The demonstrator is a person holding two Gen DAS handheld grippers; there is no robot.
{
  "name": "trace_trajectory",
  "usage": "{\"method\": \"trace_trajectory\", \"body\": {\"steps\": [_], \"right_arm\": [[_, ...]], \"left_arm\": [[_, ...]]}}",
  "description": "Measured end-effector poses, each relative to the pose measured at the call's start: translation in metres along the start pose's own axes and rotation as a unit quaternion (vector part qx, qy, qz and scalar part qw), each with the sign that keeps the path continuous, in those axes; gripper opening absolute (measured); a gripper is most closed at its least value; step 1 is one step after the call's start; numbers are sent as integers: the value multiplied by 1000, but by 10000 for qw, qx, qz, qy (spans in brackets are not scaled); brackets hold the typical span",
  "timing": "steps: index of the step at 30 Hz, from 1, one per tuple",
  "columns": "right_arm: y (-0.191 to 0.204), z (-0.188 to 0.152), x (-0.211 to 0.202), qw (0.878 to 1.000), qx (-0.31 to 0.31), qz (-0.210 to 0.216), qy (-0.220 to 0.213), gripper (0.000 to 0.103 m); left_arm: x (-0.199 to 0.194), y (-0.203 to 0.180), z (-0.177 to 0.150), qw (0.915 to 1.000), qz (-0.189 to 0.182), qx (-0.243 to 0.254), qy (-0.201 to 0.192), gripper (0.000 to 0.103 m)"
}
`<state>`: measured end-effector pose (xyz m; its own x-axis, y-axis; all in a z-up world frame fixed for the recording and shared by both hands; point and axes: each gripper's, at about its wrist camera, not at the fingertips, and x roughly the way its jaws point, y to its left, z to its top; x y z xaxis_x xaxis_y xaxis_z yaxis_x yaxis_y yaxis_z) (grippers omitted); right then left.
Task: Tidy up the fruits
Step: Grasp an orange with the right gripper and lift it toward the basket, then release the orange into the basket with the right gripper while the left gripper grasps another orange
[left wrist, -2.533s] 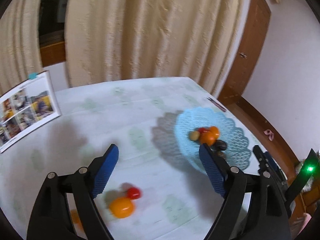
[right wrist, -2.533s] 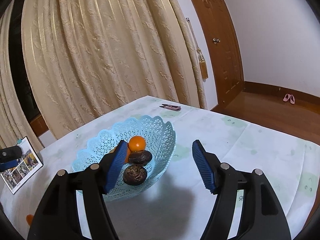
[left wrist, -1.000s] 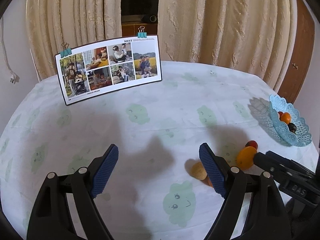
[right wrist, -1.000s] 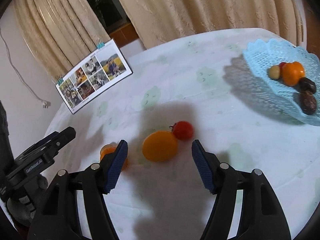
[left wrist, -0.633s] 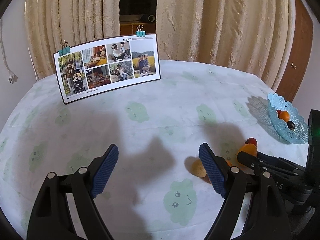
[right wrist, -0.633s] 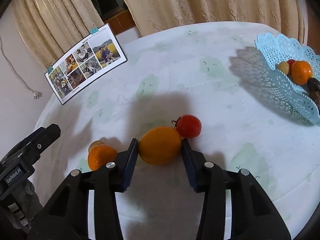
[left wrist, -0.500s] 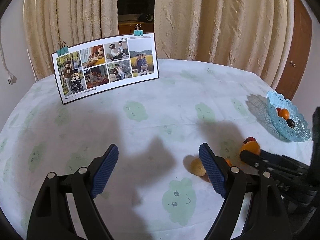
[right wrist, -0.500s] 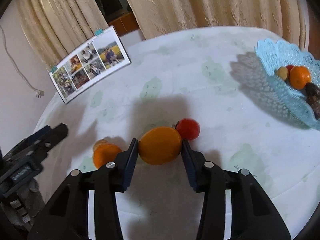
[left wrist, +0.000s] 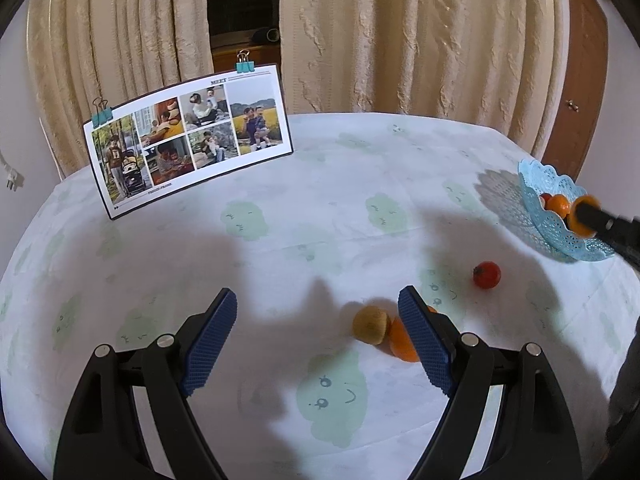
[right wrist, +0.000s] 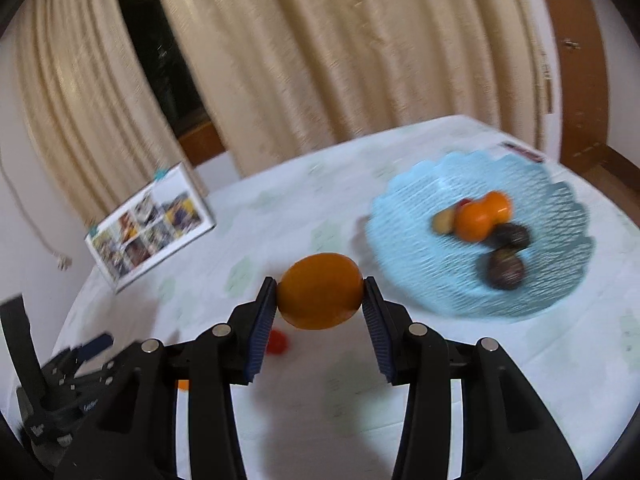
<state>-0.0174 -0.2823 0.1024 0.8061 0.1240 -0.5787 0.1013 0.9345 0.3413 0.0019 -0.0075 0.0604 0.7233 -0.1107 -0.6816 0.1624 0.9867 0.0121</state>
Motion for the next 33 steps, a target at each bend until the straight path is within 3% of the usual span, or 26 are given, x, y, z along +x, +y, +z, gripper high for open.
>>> {"method": "trace_trajectory", "body": {"steps": [8, 17, 21, 25, 33], "right_arm": [[-42, 13, -11, 9977, 208, -551, -333, 45], [-76, 19, 8, 9906, 100, -1297, -419, 45], [-89, 16, 22, 9902, 237, -1352, -245, 46], [-93, 14, 22, 9895, 328, -1370, -334, 57], [-91, 11, 21, 9899, 255, -1326, -430, 57]], "left_arm": [[0, -16, -2, 9998, -79, 193, 30, 83], [16, -36, -14, 9981, -303, 213, 500, 82], [24, -40, -16, 9967, -383, 89, 706, 82], [30, -43, -17, 9960, -396, 10, 799, 78], [49, -49, -13, 9948, -325, -106, 958, 69]]}}
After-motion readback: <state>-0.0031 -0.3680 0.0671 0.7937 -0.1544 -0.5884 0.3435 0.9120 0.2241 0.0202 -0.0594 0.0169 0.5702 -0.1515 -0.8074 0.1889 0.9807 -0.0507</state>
